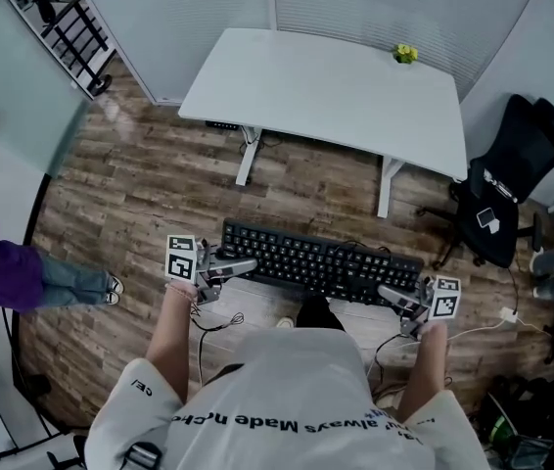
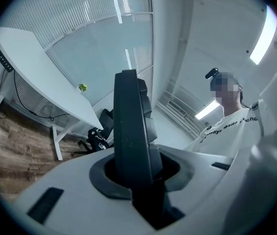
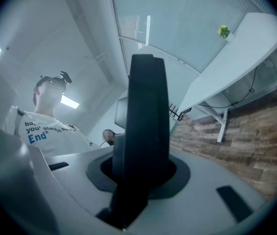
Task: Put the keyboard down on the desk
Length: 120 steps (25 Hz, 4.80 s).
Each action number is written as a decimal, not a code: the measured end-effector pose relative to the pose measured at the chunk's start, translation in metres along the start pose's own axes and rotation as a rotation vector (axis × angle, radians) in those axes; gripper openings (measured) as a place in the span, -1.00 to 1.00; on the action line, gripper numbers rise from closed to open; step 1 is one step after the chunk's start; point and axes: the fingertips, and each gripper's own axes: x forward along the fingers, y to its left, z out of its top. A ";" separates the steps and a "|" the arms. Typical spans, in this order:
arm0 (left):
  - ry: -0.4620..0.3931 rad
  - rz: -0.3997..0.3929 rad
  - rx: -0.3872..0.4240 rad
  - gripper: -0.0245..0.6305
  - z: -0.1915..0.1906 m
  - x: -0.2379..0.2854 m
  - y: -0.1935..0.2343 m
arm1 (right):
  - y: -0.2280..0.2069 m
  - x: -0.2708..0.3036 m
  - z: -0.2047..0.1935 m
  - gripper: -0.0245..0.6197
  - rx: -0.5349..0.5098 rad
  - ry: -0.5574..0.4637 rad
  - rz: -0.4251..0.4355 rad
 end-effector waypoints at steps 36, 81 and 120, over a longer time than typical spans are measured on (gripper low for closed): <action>-0.003 -0.094 0.076 -0.54 0.013 0.012 -0.010 | 0.026 -0.009 0.013 -0.58 -0.105 -0.017 -0.061; 0.073 -0.183 0.172 -0.54 0.012 0.014 0.008 | 0.025 -0.002 -0.013 -0.58 -0.187 -0.122 -0.134; -0.027 0.074 0.244 -0.31 0.060 0.027 0.072 | -0.033 -0.003 0.052 -0.18 -0.253 -0.287 -0.471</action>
